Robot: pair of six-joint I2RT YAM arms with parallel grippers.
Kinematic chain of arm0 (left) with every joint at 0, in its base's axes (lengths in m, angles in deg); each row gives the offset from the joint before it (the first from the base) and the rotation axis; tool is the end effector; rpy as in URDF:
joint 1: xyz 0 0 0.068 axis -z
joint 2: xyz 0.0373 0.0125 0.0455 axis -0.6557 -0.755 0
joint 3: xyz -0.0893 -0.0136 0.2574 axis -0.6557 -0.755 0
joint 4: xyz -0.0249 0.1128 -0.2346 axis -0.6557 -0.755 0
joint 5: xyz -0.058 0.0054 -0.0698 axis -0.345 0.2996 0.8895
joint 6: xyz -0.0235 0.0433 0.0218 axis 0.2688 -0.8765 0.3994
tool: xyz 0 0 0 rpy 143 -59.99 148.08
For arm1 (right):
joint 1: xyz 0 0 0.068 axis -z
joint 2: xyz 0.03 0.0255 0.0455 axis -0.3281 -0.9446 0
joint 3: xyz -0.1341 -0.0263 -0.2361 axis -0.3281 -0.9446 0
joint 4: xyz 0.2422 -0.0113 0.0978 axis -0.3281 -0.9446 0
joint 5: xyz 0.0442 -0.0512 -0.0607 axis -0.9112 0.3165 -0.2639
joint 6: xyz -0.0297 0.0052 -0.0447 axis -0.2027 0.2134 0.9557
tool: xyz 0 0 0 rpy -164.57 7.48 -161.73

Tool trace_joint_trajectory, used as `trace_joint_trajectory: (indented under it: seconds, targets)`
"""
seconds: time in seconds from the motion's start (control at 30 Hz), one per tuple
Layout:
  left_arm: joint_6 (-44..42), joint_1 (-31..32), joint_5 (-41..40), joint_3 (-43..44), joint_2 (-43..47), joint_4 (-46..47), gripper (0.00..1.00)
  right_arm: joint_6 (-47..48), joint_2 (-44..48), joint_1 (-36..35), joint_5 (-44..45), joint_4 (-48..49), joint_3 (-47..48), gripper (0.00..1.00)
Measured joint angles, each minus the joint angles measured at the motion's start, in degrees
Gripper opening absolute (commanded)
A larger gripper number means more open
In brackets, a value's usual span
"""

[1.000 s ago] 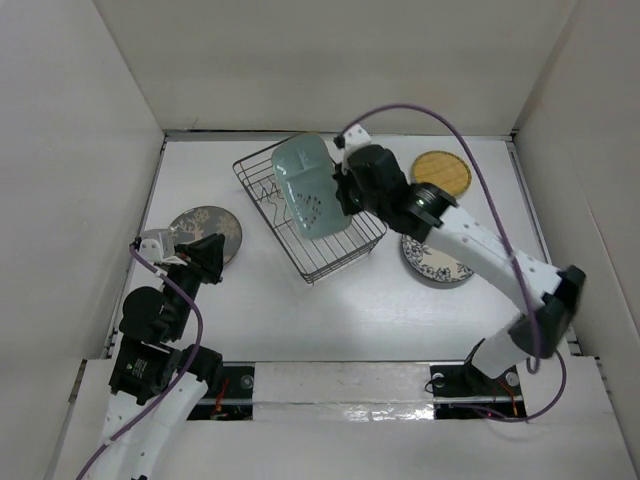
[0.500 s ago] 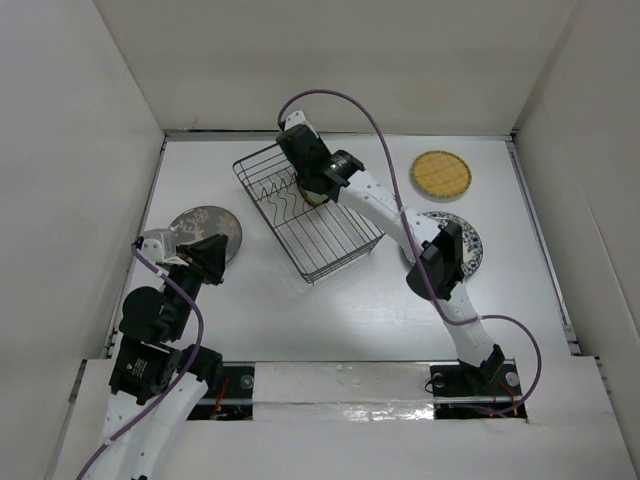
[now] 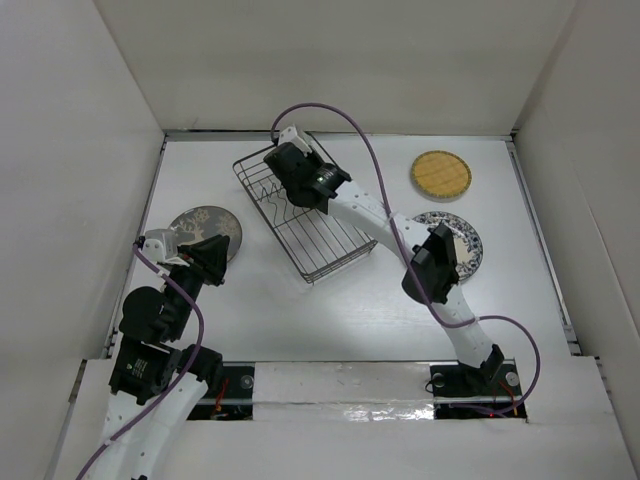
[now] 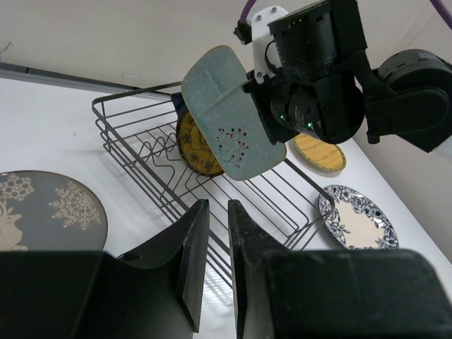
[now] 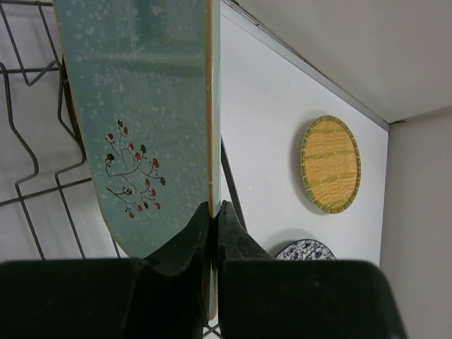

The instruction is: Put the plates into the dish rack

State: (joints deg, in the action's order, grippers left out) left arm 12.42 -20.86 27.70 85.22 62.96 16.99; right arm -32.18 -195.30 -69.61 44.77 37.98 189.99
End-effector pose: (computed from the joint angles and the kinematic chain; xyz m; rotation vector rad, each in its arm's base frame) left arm 0.0694 -0.0246 0.3523 0.0103 1.3754 -0.5369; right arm 0.3450 0.3735 0.3219 -0.5435 1.9621 -0.5661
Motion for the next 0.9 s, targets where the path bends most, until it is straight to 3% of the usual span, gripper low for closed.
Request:
trace_joint_trajectory:
  seconds: [0.9]
  targets:
    - [0.0,0.0,2.3,0.0,0.4,0.4,0.15,-3.2,-5.3,-2.9,7.0,0.1,-0.3,0.00]
